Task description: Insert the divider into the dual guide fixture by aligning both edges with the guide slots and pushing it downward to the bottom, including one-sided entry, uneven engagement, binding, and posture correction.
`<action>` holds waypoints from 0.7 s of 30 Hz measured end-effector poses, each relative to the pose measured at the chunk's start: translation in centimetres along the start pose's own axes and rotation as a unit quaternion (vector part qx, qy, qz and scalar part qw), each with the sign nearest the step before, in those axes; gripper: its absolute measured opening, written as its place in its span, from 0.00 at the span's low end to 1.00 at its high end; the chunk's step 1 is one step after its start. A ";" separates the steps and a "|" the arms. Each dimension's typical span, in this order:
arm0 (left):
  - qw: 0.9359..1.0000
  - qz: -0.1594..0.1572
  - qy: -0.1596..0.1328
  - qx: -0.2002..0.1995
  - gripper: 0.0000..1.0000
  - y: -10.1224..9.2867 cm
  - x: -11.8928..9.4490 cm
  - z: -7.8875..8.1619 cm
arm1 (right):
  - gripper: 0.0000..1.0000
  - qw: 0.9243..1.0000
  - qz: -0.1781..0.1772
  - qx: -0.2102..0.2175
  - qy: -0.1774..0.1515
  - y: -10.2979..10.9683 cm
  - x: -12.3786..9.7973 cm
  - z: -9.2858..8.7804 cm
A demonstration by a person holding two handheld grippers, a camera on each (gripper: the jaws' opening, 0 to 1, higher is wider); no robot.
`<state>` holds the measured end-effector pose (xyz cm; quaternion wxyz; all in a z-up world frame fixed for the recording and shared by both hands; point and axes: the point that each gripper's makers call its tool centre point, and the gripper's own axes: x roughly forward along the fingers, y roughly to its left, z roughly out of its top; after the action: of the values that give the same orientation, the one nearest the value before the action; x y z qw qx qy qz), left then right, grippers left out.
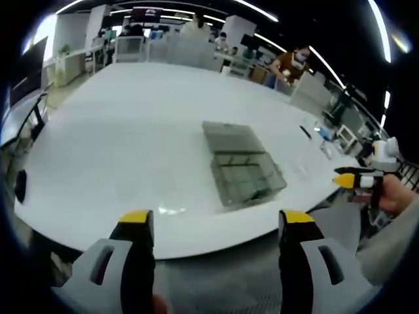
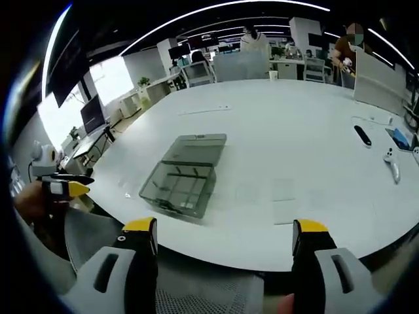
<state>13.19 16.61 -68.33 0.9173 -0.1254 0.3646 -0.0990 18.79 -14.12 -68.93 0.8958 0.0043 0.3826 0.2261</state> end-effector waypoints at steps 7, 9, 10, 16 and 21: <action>1.000 -0.001 0.004 0.010 0.76 -0.3 0.1 -0.2 | 0.83 1.000 0.003 0.001 -0.001 0.1 0.0 0.0; 1.000 -0.001 0.004 0.016 0.75 -0.5 0.1 -0.2 | 0.82 1.000 0.003 0.002 -0.002 0.0 0.0 0.0; 1.000 -0.001 0.004 0.017 0.75 -0.5 0.1 -0.1 | 0.82 1.000 0.003 0.003 -0.002 0.0 0.0 0.0; 1.000 -0.004 0.005 0.020 0.75 -0.6 0.3 0.0 | 0.82 1.000 0.004 0.004 -0.002 0.0 0.0 0.1; 1.000 -0.004 0.004 0.019 0.75 -0.5 0.3 0.0 | 0.82 1.000 0.005 0.005 -0.003 0.0 0.0 0.1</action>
<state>13.39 16.03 -68.35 0.9175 -0.1089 0.3663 -0.1098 18.86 -14.06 -68.80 0.8957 0.0109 0.3814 0.2284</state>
